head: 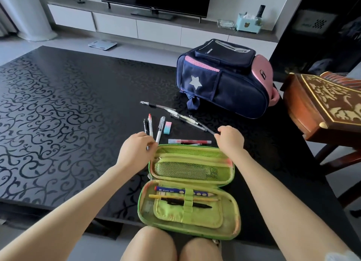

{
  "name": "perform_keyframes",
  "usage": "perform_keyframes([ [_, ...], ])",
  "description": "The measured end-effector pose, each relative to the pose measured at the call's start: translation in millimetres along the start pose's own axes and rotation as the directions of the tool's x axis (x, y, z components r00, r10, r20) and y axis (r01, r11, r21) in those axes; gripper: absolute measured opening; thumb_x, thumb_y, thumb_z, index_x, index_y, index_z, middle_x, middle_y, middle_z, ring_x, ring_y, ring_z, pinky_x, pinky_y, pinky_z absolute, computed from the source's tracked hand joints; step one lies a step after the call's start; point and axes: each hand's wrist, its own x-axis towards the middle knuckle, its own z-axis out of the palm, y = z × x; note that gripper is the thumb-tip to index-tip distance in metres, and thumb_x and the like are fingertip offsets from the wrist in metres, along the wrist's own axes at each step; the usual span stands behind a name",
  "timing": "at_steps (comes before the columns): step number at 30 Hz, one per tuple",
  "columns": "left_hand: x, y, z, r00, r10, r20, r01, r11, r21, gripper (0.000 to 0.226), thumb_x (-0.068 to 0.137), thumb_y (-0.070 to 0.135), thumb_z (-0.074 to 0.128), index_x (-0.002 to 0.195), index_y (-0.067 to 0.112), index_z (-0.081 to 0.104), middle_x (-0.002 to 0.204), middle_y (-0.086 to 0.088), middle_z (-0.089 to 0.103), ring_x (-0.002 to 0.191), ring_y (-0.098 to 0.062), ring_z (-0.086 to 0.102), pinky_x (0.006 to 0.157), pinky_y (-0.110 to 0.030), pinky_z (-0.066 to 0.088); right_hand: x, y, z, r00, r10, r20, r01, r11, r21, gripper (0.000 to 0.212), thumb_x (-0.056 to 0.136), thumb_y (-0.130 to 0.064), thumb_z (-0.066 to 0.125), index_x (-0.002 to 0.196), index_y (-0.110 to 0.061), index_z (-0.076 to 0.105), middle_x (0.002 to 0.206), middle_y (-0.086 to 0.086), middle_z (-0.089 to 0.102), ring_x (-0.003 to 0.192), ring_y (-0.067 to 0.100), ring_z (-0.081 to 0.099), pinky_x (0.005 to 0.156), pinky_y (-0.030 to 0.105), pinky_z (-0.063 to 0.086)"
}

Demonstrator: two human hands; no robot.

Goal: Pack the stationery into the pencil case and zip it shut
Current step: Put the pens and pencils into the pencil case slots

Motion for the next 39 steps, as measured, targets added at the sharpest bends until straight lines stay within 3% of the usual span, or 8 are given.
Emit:
perform_keyframes([
  [5, 1.6, -3.3, -2.7, 0.998, 0.049, -0.025, -0.049, 0.999, -0.008, 0.013, 0.085, 0.018, 0.062, 0.078, 0.013, 0.071, 0.076, -0.001, 0.062, 0.074, -0.023, 0.055, 0.065, -0.034, 0.047, 27.2, -1.9, 15.2, 0.997, 0.060, 0.044, -0.058, 0.998, -0.037, 0.024, 0.093, -0.023, 0.054, 0.107, -0.007, 0.063, 0.111, 0.012, 0.062, 0.101, 0.030, 0.059, 0.074, 0.033, 0.046],
  [9, -2.1, -4.8, -11.1, 0.984, 0.114, -0.134, -0.109, 0.993, 0.045, 0.007, 0.082, 0.009, 0.065, 0.082, 0.012, 0.071, 0.078, -0.005, 0.064, 0.074, -0.026, 0.055, 0.065, -0.039, 0.050, 13.4, 2.7, -4.8, 0.984, 0.095, -0.152, -0.082, 0.993, 0.087, 0.019, 0.092, -0.019, 0.054, 0.097, -0.005, 0.066, 0.100, 0.012, 0.065, 0.089, 0.031, 0.061, 0.066, 0.035, 0.044],
  [13, -15.7, 10.5, -23.3, 0.933, 0.282, -0.225, -0.258, 0.957, 0.131, 0.016, 0.087, 0.020, 0.056, 0.093, 0.013, 0.069, 0.088, -0.003, 0.065, 0.082, -0.027, 0.055, 0.071, -0.037, 0.047, -52.4, -6.1, -30.9, 0.928, -0.275, -0.250, 0.309, 0.945, 0.105, 0.012, 0.088, -0.018, 0.060, 0.084, -0.011, 0.068, 0.087, 0.003, 0.064, 0.079, 0.022, 0.054, 0.061, 0.031, 0.041],
  [18, -52.6, 30.7, -24.3, 0.867, 0.498, 0.035, -0.498, 0.867, 0.018, 0.028, 0.091, 0.034, 0.045, 0.099, 0.018, 0.066, 0.092, 0.003, 0.065, 0.085, -0.016, 0.054, 0.075, -0.029, 0.046, -141.4, -19.1, -35.7, 0.837, -0.490, -0.242, 0.533, 0.831, 0.161, 0.004, 0.079, -0.013, 0.071, 0.076, -0.012, 0.069, 0.076, -0.004, 0.065, 0.074, 0.014, 0.054, 0.062, 0.025, 0.043],
  [22, -86.7, 22.8, -16.5, 0.911, 0.368, 0.184, -0.323, 0.917, -0.234, 0.030, 0.085, 0.037, 0.046, 0.084, 0.017, 0.069, 0.078, 0.007, 0.066, 0.076, -0.005, 0.048, 0.074, -0.019, 0.042, -177.6, -9.3, -15.7, 0.866, -0.454, -0.208, 0.495, 0.838, 0.230, 0.012, 0.080, -0.021, 0.071, 0.090, -0.017, 0.069, 0.080, -0.009, 0.062, 0.075, 0.012, 0.057, 0.061, 0.025, 0.050],
  [26, -108.0, -6.1, -27.6, 0.973, 0.182, 0.145, -0.148, 0.965, -0.217, 0.017, 0.079, 0.032, 0.061, 0.083, 0.019, 0.072, 0.073, 0.022, 0.059, 0.076, -0.004, 0.049, 0.071, -0.010, 0.038, -192.6, 13.2, 9.0, 0.928, -0.325, -0.182, 0.367, 0.884, 0.290, 0.020, 0.085, -0.024, 0.066, 0.103, -0.017, 0.067, 0.078, -0.017, 0.049, 0.070, 0.003, 0.046, 0.063, 0.018, 0.038],
  [30, -113.1, -21.7, -36.0, 0.970, 0.196, 0.143, -0.182, 0.978, -0.105, 0.011, 0.076, 0.009, 0.073, 0.083, 0.018, 0.073, 0.072, 0.020, 0.057, 0.075, -0.008, 0.048, 0.072, -0.011, 0.038, -196.5, 21.3, 22.0, 0.917, -0.334, -0.220, 0.383, 0.891, 0.245, 0.012, 0.085, -0.020, 0.063, 0.094, -0.016, 0.068, 0.078, -0.008, 0.060, 0.066, 0.008, 0.056, 0.056, 0.018, 0.041],
  [39, -98.7, -12.1, -31.2, 0.902, 0.376, 0.213, -0.358, 0.926, -0.117, 0.008, 0.076, 0.012, 0.071, 0.081, 0.017, 0.074, 0.075, 0.012, 0.064, 0.078, -0.007, 0.042, 0.072, -0.022, 0.040, -198.3, 18.6, 25.5, 0.910, -0.323, -0.260, 0.386, 0.890, 0.244, 0.016, 0.086, -0.020, 0.055, 0.093, -0.013, 0.068, 0.081, -0.004, 0.063, 0.070, 0.013, 0.062, 0.053, 0.027, 0.052],
])
